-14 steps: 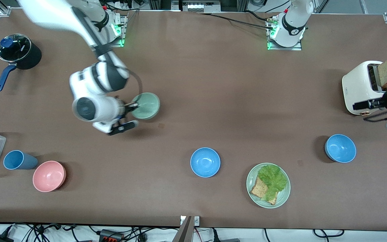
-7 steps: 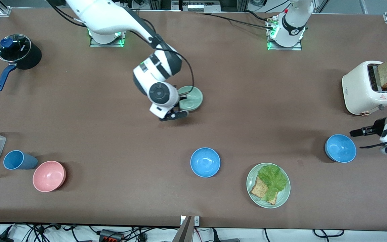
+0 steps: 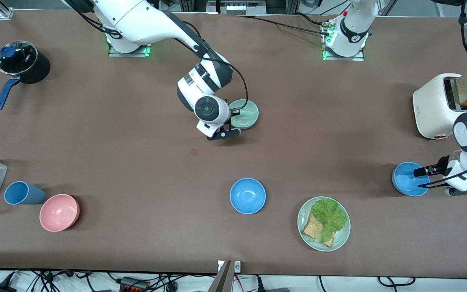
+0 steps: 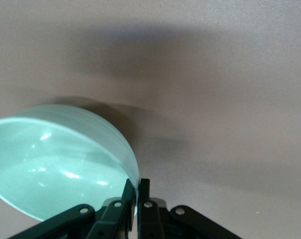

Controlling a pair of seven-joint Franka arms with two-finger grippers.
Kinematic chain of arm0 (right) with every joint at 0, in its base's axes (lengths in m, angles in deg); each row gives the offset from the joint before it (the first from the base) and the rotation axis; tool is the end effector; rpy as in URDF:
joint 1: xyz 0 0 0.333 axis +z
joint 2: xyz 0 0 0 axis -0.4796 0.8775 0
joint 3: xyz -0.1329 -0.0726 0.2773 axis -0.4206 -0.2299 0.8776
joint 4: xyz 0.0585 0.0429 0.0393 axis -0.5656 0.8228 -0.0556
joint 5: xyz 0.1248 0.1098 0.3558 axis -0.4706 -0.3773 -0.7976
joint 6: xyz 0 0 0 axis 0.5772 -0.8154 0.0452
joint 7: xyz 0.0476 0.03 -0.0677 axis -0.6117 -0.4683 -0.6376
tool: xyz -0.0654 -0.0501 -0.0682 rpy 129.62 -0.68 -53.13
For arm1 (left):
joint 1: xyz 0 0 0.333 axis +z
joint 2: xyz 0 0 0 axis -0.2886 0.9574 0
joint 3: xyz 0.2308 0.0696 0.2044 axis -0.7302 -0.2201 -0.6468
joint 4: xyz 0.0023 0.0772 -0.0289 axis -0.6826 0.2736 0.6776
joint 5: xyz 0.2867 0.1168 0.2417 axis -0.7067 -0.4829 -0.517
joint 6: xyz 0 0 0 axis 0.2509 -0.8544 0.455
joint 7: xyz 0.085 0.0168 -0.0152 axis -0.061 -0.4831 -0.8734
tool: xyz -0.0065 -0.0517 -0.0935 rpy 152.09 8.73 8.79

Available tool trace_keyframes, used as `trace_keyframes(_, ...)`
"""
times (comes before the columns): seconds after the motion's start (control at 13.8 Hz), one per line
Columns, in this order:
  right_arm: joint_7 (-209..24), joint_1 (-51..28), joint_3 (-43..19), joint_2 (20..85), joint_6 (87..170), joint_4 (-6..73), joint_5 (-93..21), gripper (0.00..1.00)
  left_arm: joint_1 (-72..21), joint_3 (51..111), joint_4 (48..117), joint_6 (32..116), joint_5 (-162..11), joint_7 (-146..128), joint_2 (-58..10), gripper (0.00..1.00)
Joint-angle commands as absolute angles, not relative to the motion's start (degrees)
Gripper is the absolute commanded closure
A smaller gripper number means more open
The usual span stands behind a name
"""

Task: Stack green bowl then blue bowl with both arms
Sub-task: 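Carry the green bowl to mid-table while the left gripper reaches the blue bowl, then release the green bowl with the right gripper while the left gripper grasps the blue bowl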

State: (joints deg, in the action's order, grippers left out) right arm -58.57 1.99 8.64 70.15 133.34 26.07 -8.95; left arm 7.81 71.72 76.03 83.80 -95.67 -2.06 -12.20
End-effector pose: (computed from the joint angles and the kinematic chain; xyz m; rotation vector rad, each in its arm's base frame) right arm 0.4772 0.4753 0.2052 -2.9555 -0.2173 0.5409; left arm 0.6556 0.2025 0.2397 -3.0801 -0.2593 0.0848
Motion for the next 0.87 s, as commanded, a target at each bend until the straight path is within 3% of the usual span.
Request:
trace_keyframes(0.0,-54.8,1.5,8.0,70.1,132.4,24.6,-9.0,0.0,8.3,71.9,74.3,86.8,-97.1,-1.6,-9.6,0.19)
trace_keyframes(0.15,-54.2,0.4,7.9,66.5,131.4,24.6,-8.9,0.0,8.7,71.9,74.3,88.1,-97.0,0.8,-8.8,0.3)
trace_keyframes(0.36,-54.2,0.3,3.1,59.5,127.2,24.4,-7.5,0.0,9.2,72.0,74.3,89.3,-97.0,3.9,-8.7,0.52)
trace_keyframes(0.51,-55.3,-0.1,-2.7,54.3,124.9,24.4,-6.1,0.0,9.2,72.0,74.3,89.1,-97.0,6.6,-8.8,0.72)
trace_keyframes(0.8,-62.7,-1.0,-13.0,49.0,121.9,23.4,-2.1,0.0,9.5,72.5,74.3,87.6,-96.1,17.4,-10.3,0.99)
